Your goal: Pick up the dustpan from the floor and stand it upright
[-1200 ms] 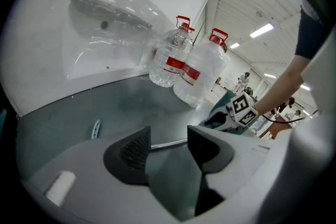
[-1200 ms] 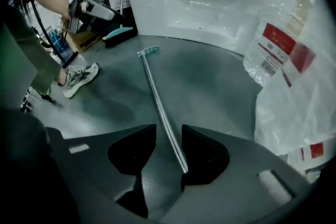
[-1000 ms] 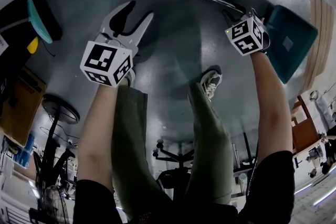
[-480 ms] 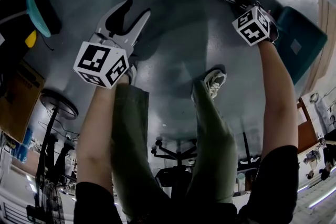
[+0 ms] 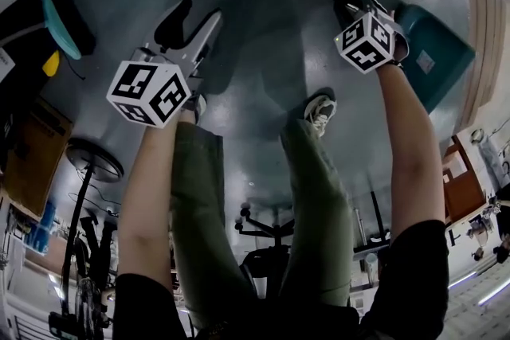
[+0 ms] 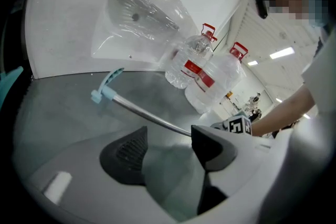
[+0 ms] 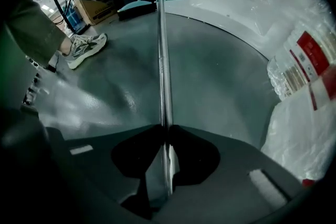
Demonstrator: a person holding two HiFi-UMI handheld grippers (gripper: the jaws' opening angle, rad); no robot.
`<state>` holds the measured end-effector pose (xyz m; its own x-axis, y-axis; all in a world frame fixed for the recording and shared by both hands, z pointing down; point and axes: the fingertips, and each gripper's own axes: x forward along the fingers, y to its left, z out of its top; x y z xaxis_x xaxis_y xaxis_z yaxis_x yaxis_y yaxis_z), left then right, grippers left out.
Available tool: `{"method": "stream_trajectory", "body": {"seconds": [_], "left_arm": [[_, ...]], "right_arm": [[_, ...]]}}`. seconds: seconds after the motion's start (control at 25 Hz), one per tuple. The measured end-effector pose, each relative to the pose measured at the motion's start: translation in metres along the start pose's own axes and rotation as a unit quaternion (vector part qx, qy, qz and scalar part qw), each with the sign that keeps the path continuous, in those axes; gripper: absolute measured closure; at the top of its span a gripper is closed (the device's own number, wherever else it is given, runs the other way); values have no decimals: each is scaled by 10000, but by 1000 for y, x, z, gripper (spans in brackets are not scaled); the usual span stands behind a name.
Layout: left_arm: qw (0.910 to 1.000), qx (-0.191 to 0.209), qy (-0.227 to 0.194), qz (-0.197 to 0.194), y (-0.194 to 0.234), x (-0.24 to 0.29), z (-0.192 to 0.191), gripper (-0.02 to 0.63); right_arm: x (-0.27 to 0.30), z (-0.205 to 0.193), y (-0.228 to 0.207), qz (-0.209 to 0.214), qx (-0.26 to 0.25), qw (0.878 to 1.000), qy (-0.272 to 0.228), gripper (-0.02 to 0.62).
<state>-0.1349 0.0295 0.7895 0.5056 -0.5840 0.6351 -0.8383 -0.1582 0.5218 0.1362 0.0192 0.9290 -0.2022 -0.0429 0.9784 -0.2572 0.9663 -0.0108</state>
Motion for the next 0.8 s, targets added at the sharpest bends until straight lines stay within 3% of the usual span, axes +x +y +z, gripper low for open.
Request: {"method": "stream_trajectory", "body": {"seconds": [0.8], "left_arm": [[9969, -346, -641, -291, -31, -18, 140, 290]], "right_arm": [[-80, 68, 24, -246, 372, 9945, -947, 525]]}}
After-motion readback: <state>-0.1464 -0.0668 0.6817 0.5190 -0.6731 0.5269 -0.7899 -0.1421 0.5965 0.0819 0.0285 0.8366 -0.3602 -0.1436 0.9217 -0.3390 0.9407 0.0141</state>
